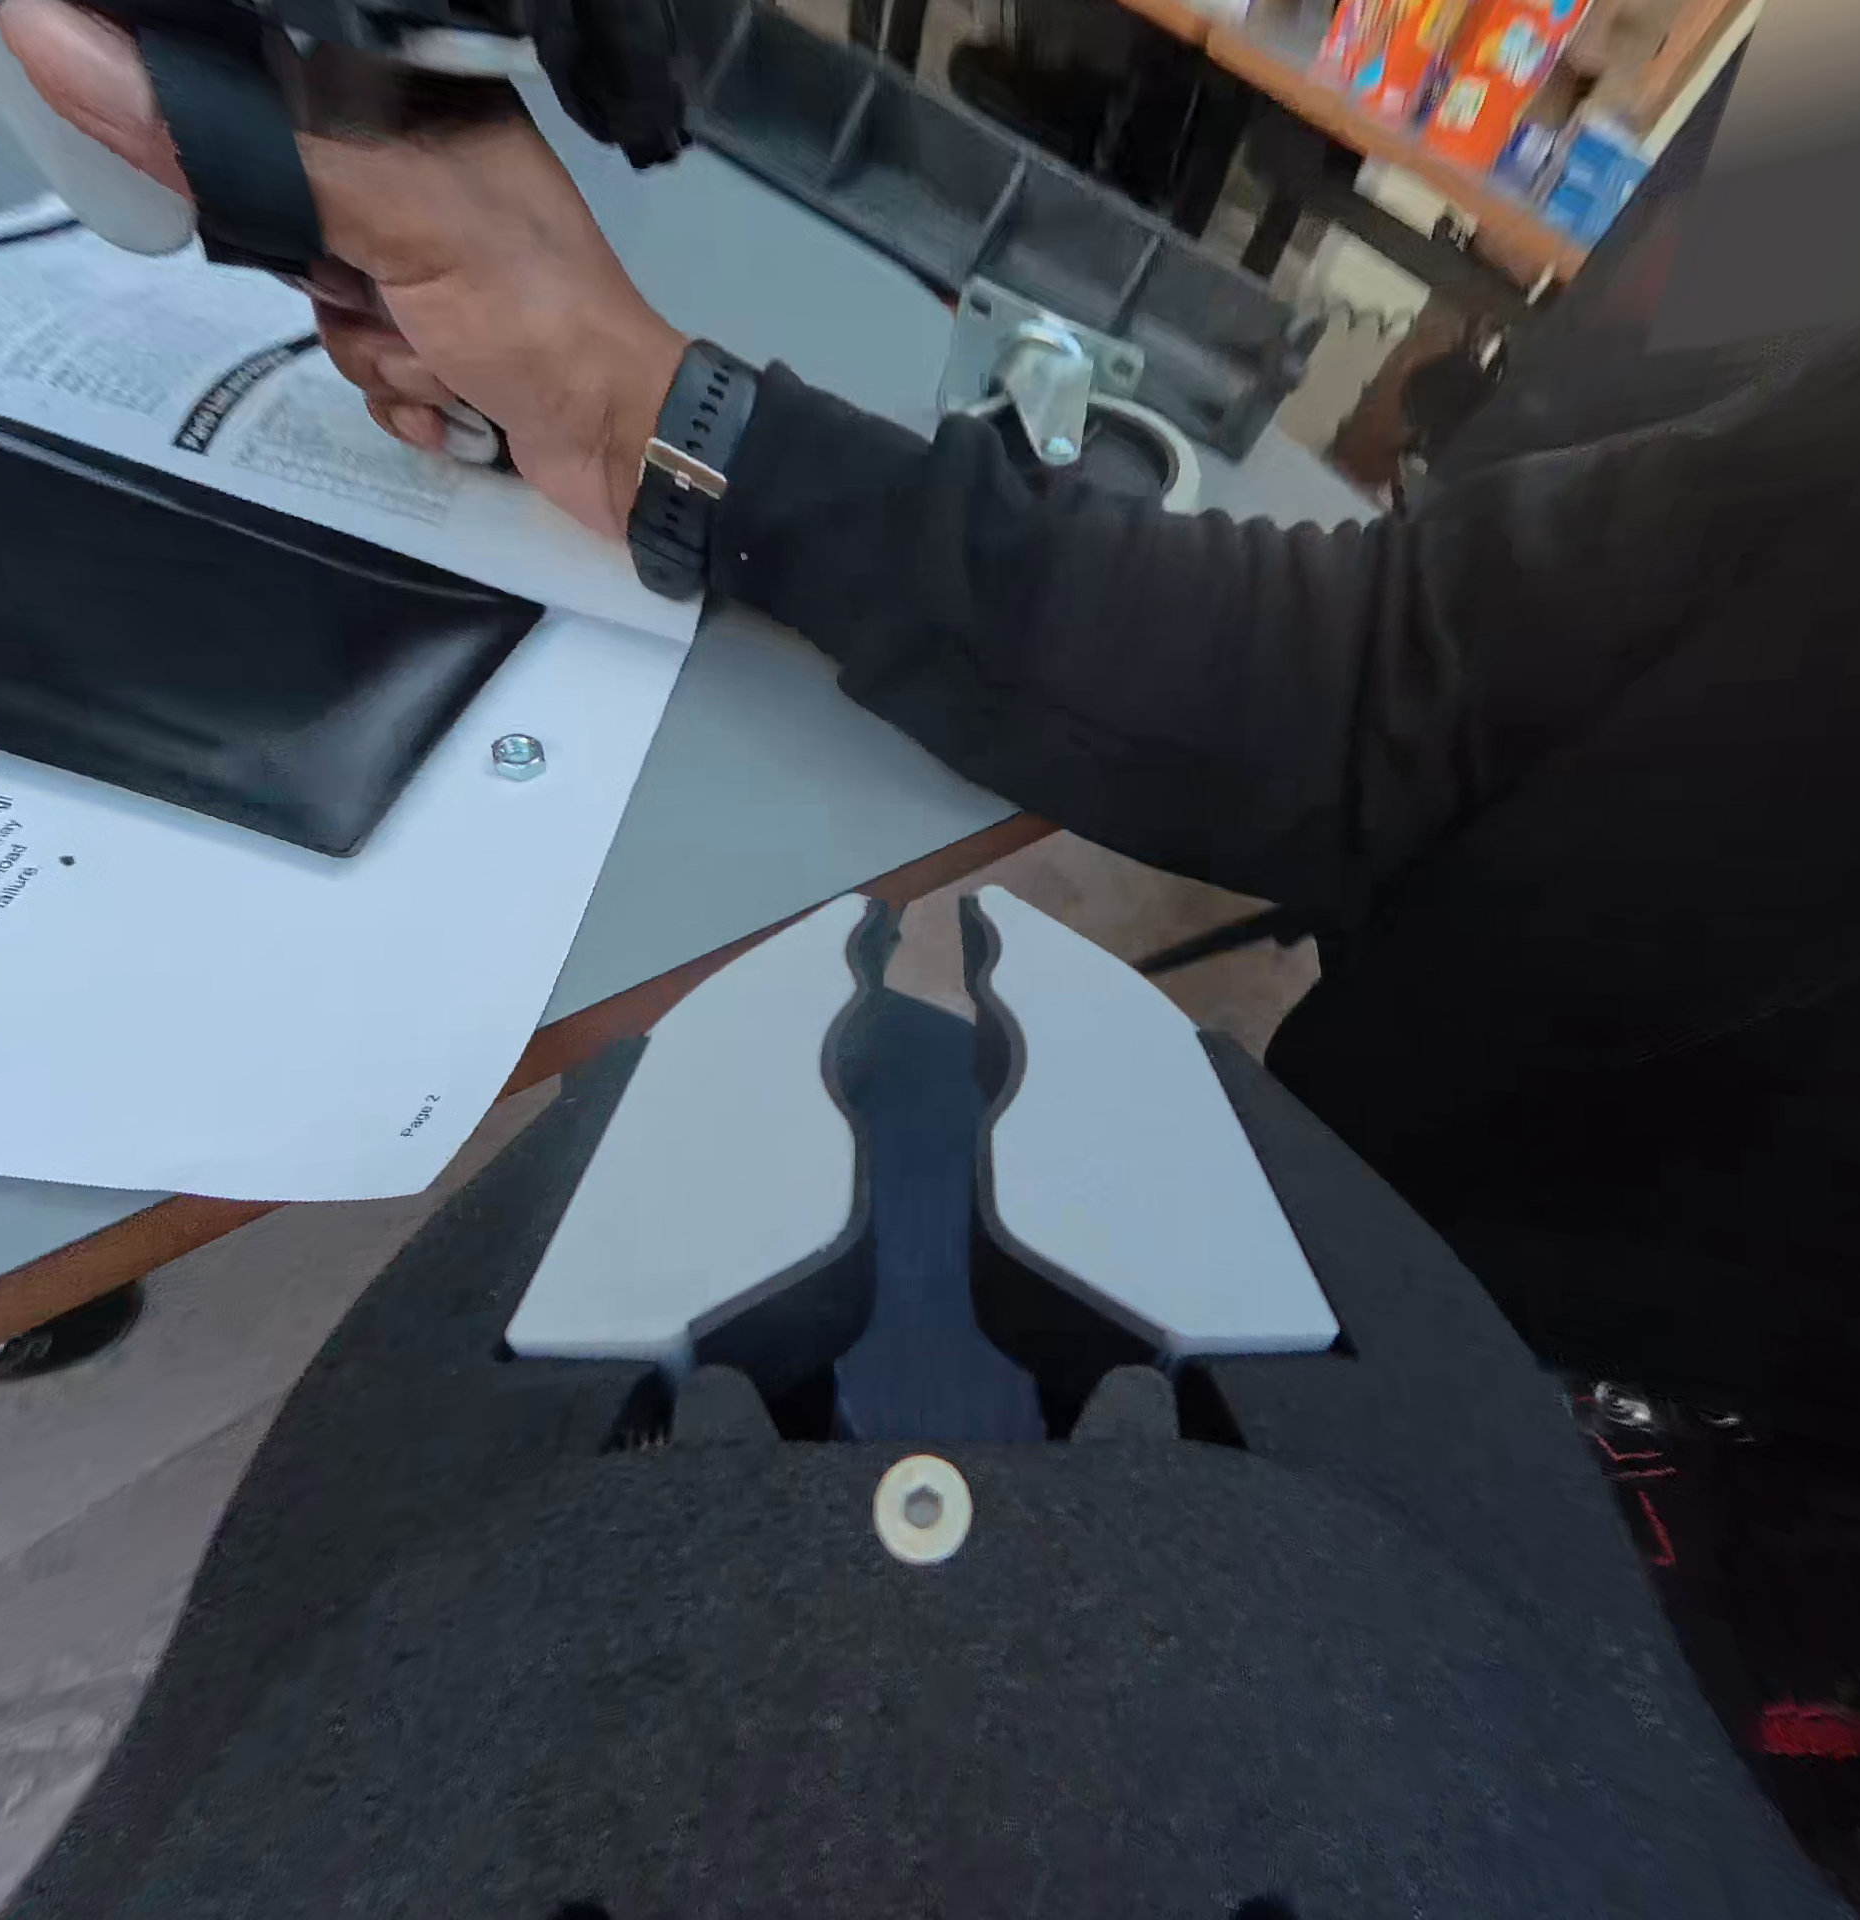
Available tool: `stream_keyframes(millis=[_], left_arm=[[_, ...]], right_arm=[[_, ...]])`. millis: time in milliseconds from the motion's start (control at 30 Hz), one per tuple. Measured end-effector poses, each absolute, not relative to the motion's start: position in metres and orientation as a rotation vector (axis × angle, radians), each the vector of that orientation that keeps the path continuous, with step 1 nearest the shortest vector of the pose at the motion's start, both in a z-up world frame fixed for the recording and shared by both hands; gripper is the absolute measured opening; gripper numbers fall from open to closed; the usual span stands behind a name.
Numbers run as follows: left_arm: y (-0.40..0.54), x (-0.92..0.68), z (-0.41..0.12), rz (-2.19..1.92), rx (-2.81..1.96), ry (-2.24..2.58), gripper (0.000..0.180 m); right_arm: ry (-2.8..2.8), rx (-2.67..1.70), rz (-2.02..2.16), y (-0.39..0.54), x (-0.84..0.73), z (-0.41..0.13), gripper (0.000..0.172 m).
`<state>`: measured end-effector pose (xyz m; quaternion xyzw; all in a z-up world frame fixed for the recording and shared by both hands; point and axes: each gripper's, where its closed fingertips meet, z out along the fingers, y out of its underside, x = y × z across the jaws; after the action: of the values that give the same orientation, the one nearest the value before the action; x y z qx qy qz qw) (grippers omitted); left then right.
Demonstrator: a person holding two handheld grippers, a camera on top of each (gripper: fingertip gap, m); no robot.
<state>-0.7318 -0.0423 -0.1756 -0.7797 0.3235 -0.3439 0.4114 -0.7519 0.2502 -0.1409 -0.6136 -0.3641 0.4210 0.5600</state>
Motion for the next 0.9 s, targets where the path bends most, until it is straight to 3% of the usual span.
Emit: stream_keyframes(millis=[133, 300, 467, 900], left_arm=[[-0.053, -0.721, -0.133, -0.831, -2.358, 1.089, 0.013], [-0.056, -0.722, -0.066, -0.340, -2.452, 1.417, 0.011], [-0.074, -0.731, -0.014, -0.081, -2.465, 1.410, 0.011], [-0.157, -0.706, -0.014, -0.191, -2.544, 1.242, 0.010]], right_arm=[[-0.871, -1.450, 0.983, 0.249, -0.754, -0.142, 0.015], [-0.872, -1.457, 0.985, 0.249, -0.755, -0.143, 0.015], [-0.870, -1.454, 0.997, 0.247, -0.758, -0.142, 0.015], [-0.827, -1.414, 1.039, 0.240, -0.756, -0.135, 0.013]])
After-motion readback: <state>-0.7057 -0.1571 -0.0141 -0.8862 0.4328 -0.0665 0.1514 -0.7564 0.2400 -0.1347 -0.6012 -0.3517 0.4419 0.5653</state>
